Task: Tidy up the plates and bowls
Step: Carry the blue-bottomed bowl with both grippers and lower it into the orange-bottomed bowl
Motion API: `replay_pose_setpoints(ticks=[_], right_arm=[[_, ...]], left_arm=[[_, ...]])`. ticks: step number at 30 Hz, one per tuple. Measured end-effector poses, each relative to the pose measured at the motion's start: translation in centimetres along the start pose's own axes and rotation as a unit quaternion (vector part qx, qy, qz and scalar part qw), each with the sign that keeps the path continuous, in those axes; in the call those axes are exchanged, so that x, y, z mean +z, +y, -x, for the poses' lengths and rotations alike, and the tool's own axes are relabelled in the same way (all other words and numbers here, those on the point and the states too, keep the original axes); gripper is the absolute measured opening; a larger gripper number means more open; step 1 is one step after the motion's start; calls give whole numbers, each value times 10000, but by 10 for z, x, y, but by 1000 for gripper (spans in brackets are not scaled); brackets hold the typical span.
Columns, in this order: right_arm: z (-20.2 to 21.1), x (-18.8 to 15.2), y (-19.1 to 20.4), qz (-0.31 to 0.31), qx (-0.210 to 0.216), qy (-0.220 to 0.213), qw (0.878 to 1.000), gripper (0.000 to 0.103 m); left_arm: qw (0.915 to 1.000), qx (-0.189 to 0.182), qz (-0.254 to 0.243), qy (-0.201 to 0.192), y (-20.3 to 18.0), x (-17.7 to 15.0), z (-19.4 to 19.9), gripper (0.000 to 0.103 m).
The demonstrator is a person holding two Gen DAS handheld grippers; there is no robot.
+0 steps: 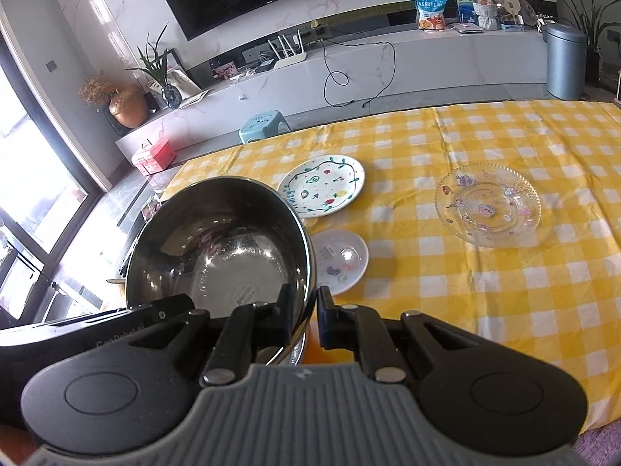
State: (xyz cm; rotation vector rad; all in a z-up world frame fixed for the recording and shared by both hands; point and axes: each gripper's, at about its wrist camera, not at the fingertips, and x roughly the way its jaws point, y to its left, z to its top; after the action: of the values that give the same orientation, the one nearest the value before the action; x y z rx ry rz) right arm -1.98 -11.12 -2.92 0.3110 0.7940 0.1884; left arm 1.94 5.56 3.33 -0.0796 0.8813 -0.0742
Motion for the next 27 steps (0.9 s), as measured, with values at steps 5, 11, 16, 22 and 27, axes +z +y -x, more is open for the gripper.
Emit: replay_pose_setpoints(ticks=[5,11,16,22,27], right_arm=[[-7,-6,6,50,-26,160,9999,10],[-21,-15,11,93,-100,365,9992,9],[-28,-16,12,63,-183,416,9989,8],[-39,-18,16,83,-170,527,9984,7],[-46,-20,19,165,-202,608,9978,7]], left_arm=[[9998,-47,84,199,12,-10,-8,15],[9993,-46,143,349,21,-19,-15,16],[9989,-78,164,442,25,-23,-19,17],[9981,-73,311,535,34,-26,-20,18],[9973,-80,411,607,39,-26,-25,18]])
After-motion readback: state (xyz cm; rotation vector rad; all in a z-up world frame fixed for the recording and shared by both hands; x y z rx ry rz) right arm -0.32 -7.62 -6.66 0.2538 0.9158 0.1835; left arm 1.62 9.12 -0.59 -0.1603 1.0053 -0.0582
